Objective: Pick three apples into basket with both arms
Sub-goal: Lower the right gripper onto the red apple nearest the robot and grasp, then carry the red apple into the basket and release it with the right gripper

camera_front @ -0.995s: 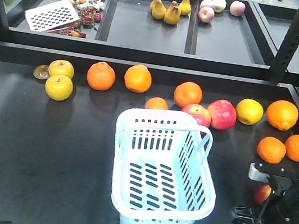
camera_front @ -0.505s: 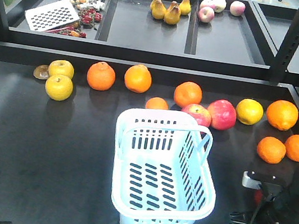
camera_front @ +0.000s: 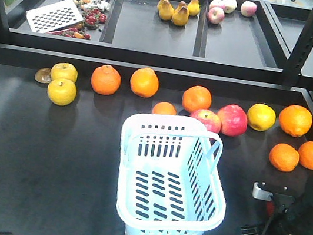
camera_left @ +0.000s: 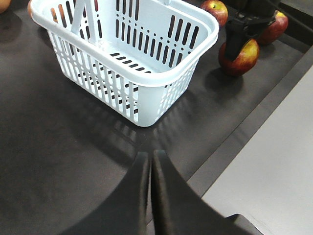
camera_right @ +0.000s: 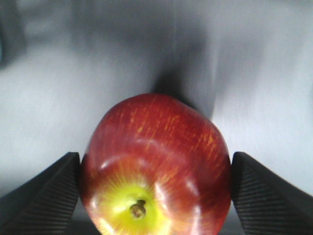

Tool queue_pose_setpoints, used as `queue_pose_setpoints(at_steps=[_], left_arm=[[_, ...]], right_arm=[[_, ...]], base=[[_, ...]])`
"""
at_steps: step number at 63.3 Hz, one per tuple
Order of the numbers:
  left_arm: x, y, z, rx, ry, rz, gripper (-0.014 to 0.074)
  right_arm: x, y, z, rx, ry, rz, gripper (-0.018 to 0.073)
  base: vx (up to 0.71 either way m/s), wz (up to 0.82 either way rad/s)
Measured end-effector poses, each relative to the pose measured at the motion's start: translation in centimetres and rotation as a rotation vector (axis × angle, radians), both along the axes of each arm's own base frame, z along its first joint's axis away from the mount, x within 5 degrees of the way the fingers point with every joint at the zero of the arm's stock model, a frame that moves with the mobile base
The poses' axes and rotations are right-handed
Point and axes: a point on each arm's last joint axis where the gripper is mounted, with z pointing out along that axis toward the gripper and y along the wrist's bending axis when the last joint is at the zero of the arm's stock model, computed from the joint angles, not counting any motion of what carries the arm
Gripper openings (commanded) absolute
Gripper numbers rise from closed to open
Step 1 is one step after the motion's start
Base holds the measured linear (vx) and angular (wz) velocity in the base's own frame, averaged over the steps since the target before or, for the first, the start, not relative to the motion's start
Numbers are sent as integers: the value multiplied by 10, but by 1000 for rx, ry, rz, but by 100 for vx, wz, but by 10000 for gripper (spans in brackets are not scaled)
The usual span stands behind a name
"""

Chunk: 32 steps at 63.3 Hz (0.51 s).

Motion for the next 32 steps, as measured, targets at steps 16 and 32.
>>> queue_pose_setpoints(at_steps=[16, 32], left_arm=[[0, 0, 0, 0, 0, 0, -6], [0, 0, 0, 0, 0, 0, -6]], right_arm=[[-20, 1, 80, 18, -201, 49, -7], [-62, 19, 161, 222, -502, 110, -4]], base=[[0, 0], [0, 0]])
